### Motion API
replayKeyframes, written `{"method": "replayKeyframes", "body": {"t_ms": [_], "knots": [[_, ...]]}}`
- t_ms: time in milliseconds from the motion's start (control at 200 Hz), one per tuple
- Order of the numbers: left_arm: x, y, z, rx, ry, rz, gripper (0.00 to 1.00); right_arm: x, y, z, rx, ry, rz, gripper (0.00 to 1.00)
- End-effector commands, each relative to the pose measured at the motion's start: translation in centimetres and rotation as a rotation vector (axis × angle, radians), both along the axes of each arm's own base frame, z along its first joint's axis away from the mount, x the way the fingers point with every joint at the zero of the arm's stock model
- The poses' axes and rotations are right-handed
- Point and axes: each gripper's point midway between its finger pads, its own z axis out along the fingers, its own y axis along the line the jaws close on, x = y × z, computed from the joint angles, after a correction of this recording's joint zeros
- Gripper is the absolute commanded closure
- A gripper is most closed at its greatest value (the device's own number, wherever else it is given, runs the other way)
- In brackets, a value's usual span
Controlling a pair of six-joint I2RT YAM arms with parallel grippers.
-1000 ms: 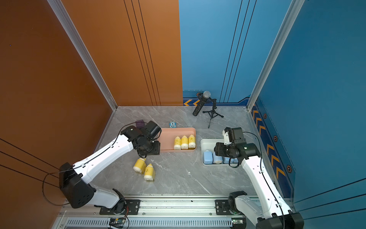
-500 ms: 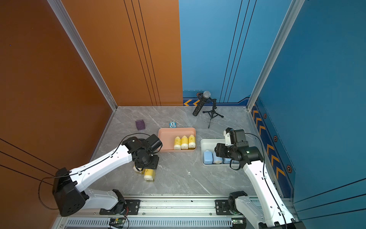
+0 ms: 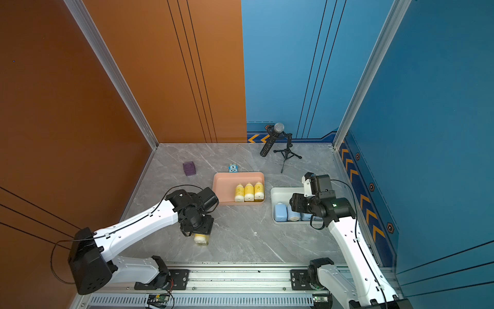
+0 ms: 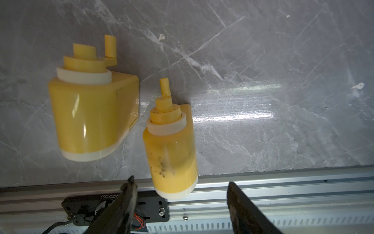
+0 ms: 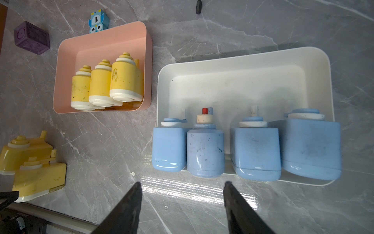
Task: Place the pencil sharpeners by color into the storage box
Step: Pick up the pencil sharpener from the center of the board.
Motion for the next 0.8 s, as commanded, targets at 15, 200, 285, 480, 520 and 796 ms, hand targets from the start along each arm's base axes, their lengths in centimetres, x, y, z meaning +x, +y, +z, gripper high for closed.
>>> {"method": "replayKeyframes", "body": {"t_ms": [15,200,285,480,520,796], "knots": [[-0.9,1.5,-1.5,0.087,0.034,0.01,0.28,-0.5,-0.2,-0.5,-0.004,0.022,0.002,0.35],[-1.0,1.6,-3.0,0.104,0.052,0.013,0.28,-0.5,-0.1,-0.6,-0.003,0.024,0.004,0.35],[-1.0,1.6,-3.7,0.106,0.062,0.016,0.29,-0.6,-0.1,-0.7,-0.003,0.028,0.003,0.35],[-0.6,1.2,-4.7,0.101,0.068,0.019,0.32,-0.6,-0.1,-0.6,-0.003,0.022,0.004,0.35],[-0.5,1.1,-4.8,0.096,0.068,0.021,0.32,-0.6,-0.2,-0.4,-0.001,0.02,0.002,0.35],[0.1,0.2,-6.4,0.084,0.089,0.026,0.42,-0.7,-0.2,-0.4,-0.001,0.018,0.002,0.35]]}}
